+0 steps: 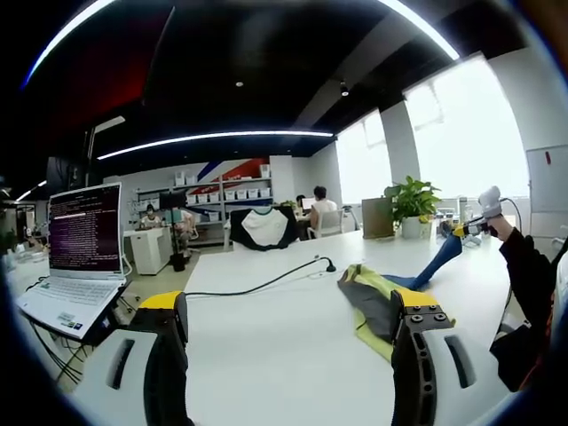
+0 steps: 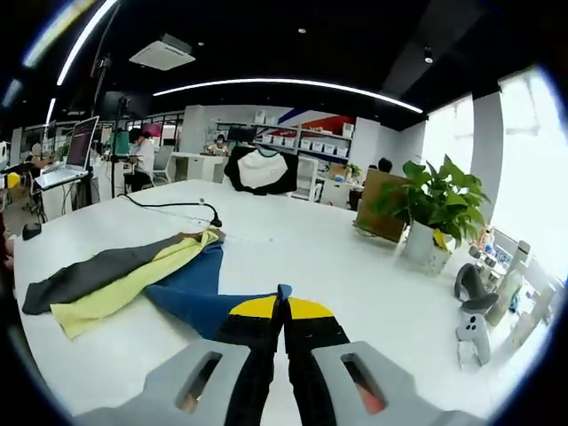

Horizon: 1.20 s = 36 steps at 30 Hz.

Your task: Fold the garment on the visible template until the final outline fits inside the template.

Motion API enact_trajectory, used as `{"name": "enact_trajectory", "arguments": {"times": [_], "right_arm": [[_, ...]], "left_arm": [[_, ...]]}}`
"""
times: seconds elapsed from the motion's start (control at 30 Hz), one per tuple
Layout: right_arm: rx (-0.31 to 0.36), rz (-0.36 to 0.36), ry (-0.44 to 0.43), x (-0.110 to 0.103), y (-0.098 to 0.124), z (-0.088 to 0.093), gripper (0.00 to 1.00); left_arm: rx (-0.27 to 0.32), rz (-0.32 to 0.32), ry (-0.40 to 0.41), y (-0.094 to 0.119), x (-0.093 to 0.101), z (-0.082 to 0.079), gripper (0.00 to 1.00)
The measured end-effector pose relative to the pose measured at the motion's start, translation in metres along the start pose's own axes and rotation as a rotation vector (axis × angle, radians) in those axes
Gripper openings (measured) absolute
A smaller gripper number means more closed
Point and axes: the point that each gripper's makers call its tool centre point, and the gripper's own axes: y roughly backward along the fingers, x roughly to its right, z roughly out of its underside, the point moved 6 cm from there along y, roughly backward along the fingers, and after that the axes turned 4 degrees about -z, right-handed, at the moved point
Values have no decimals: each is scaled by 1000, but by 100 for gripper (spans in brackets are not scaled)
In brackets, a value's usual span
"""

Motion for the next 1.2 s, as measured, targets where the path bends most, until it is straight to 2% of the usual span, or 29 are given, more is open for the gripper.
{"name": "enact_trajectory", "arguments": {"times": [0.57, 0.73, 0.87, 1.07, 1.2], "right_arm": [[-105, 26, -141, 29, -13, 46, 0], [-160, 19, -188, 41, -23, 57, 0], [-185, 8, -214, 47, -35, 52, 0], [-219, 14, -170, 49, -46, 38, 0], [-268, 21, -143, 57, -56, 35, 0]], "left_arm": [[8, -6, 1, 5, -4, -2, 100], [8, -12, 7, 6, -7, -2, 100], [9, -14, 6, 6, -7, -1, 99], [15, -22, 9, 8, -10, -2, 99], [11, -16, 10, 7, -9, -1, 99]]}}
